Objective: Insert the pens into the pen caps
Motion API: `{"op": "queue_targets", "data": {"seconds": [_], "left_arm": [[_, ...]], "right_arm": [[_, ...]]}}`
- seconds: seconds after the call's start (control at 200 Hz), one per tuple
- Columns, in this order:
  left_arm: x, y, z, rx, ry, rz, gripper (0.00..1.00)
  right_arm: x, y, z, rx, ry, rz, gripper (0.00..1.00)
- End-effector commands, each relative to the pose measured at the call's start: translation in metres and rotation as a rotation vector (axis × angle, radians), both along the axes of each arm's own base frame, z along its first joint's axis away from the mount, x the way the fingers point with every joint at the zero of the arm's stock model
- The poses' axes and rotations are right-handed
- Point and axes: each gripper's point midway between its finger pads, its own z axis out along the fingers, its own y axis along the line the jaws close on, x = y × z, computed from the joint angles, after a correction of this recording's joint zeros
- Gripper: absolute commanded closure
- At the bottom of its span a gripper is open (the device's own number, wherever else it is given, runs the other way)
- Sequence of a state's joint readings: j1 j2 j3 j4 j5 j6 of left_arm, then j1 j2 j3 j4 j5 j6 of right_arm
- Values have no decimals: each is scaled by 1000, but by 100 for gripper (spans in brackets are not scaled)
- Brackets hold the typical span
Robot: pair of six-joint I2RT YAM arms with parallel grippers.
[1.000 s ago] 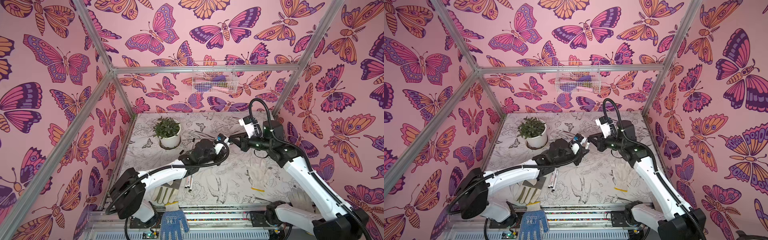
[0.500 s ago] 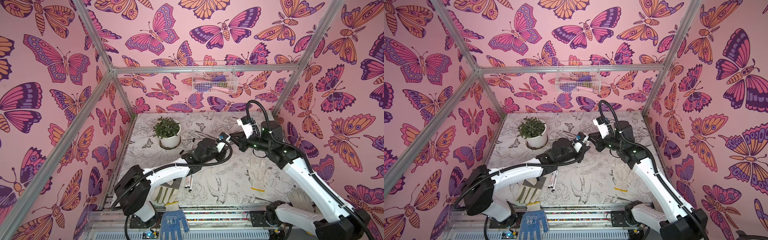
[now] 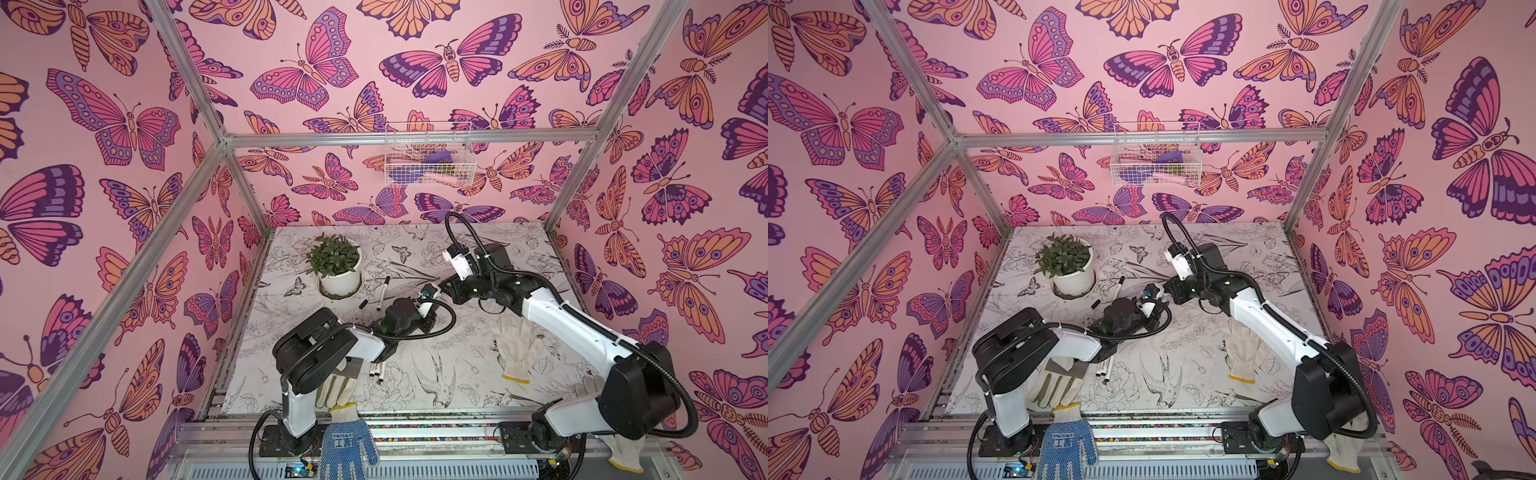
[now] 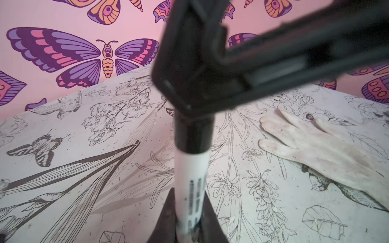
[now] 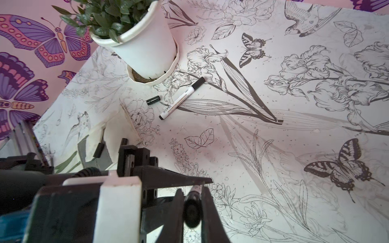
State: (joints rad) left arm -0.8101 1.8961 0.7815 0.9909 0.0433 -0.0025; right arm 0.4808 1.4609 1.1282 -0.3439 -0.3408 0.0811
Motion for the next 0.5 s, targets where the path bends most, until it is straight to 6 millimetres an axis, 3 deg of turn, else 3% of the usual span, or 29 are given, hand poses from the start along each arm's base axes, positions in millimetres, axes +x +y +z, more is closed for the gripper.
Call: {"op": "queue_targets", "data": {"seconds": [0.0,0.105,0.14,0.366,0.496], "left_arm": [[25,20,127,-419,-255,68,100],[25,19,104,-391,-213,60,100],[25,19,96,-378,-199,63,100],[32,23,31,-298,-88,116,100],[34,24,14,-275,-62,130,100]], "right_arm": [[-85,-2,-78,-144,433,96,100],[-88,2,-84,-162,446,121,100],[-89,1,-96,-185,478,121,100],[-101,1,-126,-265,528,155,100],[-113,1,-141,-336,571,195,100]]}}
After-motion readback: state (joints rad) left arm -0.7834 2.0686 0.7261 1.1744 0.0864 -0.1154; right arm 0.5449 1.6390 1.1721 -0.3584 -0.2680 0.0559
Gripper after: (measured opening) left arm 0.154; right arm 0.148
